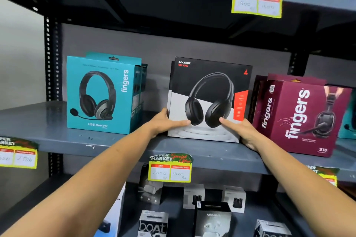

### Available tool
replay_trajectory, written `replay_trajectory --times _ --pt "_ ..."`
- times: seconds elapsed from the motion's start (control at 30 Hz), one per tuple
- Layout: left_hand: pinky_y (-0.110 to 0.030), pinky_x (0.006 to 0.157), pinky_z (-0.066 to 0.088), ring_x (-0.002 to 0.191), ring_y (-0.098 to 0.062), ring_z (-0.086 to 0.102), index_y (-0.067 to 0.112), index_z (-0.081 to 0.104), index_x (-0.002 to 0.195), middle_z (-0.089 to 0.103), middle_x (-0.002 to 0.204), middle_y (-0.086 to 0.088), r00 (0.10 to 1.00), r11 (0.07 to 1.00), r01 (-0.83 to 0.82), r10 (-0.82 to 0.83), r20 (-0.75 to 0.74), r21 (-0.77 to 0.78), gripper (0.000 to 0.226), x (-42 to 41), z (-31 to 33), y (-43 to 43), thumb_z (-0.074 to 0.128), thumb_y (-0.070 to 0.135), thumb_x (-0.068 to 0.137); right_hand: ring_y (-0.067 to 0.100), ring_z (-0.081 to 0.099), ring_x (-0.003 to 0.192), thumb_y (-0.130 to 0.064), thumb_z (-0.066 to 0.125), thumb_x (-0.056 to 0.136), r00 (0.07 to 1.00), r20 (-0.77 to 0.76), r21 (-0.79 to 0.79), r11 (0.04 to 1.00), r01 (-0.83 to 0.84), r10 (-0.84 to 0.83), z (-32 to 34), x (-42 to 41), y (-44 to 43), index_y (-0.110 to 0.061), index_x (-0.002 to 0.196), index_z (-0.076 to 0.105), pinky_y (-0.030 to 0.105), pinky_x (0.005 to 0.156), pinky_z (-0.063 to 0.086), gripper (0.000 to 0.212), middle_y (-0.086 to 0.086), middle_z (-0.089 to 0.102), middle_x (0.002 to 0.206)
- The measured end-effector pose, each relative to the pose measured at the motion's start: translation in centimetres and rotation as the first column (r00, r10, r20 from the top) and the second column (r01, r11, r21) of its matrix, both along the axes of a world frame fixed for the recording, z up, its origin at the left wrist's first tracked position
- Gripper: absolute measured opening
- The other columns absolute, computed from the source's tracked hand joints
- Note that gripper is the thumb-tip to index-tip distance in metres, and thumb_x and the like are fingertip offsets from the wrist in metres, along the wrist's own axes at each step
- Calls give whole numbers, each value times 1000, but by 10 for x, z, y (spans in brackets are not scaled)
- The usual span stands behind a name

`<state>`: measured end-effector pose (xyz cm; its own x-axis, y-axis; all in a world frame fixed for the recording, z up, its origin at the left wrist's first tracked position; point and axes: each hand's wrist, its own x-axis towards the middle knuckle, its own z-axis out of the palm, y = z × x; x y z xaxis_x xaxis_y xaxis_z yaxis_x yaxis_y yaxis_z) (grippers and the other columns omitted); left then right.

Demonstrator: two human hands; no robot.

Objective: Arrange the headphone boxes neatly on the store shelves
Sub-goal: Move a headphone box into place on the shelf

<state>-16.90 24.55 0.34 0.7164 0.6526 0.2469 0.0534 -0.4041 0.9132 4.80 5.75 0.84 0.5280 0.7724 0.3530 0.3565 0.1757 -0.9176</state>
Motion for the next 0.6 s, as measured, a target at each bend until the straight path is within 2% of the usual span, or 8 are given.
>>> replay_trajectory --times 0.1,0.23,0.3,0.4,0.5,0.6 --pt "-29 93 44 112 -14 54 18 41 136 54 130 6 997 994 -78 79 -4 72 106 2 -2 -1 89 54 49 14 72 92 -46 91 46 1000 -6 -38 999 -14 14 -2 3 0 -13 102 73 15 66 54 67 0 77 96" --pt "-25 85 39 108 -13 50 21 41 138 53 133 4 991 975 -125 132 -25 181 103 -3 -4 -10 85 58 52 14 72 90 -53 91 42 996 69 -53 997 59 -55 -4 4 -2 -18 93 76 29 80 53 64 -3 78 91" --pt "-25 86 39 110 -13 51 22 42 137 54 134 4 987 961 -145 156 -29 235 106 -10 -5 -15 83 63 48 6 72 81 -60 88 39 984 142 -63 991 118 -108 -6 2 -4 -23 85 77 25 71 51 60 -10 77 83" --pt "-31 96 42 118 -16 52 23 45 137 55 134 5 982 939 -166 187 -42 300 104 -18 -4 -19 83 64 49 -5 65 69 -69 82 34 940 279 -93 969 229 -195 -8 -1 -6 -29 77 72 15 56 46 59 -22 71 70" --pt "-39 102 44 118 -19 55 17 47 135 58 132 1 990 958 -122 135 -34 258 89 -24 -6 -20 86 46 60 -13 59 69 -73 78 35 918 356 -122 965 233 -176 -9 -2 -8 -34 86 67 8 51 40 65 -27 66 75" --pt "-33 96 48 115 -20 59 11 49 132 62 127 -5 997 980 -68 72 -19 187 76 -28 -5 -18 86 26 67 -5 63 85 -70 84 31 935 344 -165 974 152 -88 -8 2 -10 -31 106 66 15 68 46 87 -21 69 93"
